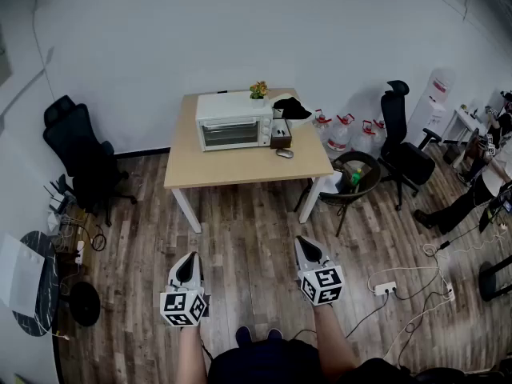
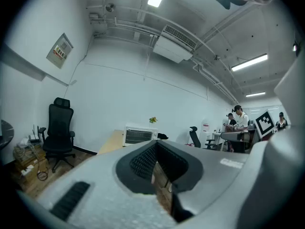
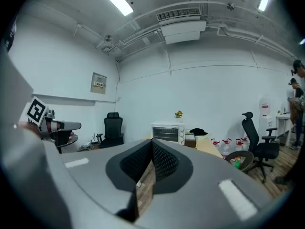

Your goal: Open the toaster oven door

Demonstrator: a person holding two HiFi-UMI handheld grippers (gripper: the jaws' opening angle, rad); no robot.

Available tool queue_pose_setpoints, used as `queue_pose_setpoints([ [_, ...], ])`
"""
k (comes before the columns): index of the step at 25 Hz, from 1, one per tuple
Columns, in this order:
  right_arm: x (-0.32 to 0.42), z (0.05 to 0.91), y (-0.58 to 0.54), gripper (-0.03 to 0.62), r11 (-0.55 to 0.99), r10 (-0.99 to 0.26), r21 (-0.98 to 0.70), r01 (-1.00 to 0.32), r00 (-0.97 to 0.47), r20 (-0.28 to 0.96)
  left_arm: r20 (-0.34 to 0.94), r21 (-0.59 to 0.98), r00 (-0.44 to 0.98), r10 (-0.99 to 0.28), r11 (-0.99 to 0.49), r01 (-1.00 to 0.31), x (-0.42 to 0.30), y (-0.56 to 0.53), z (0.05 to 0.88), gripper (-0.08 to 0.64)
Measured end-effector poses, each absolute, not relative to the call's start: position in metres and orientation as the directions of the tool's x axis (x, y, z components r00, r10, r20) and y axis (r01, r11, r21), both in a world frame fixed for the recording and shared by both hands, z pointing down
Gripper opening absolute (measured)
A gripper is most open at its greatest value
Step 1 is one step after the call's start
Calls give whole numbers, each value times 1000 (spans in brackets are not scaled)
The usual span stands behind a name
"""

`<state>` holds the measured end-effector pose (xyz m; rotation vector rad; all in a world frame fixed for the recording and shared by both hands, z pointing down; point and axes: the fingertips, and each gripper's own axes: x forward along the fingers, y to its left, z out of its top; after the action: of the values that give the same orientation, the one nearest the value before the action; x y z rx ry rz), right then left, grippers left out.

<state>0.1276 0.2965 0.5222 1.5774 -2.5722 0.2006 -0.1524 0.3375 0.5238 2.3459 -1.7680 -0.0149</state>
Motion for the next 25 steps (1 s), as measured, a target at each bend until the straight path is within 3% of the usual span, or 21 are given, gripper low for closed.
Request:
queue_pose_setpoints([
  [25, 139, 517, 292, 12, 472, -869, -53, -880, -475, 136, 103, 142, 304, -947, -288, -947, -123, 331, 517, -1],
])
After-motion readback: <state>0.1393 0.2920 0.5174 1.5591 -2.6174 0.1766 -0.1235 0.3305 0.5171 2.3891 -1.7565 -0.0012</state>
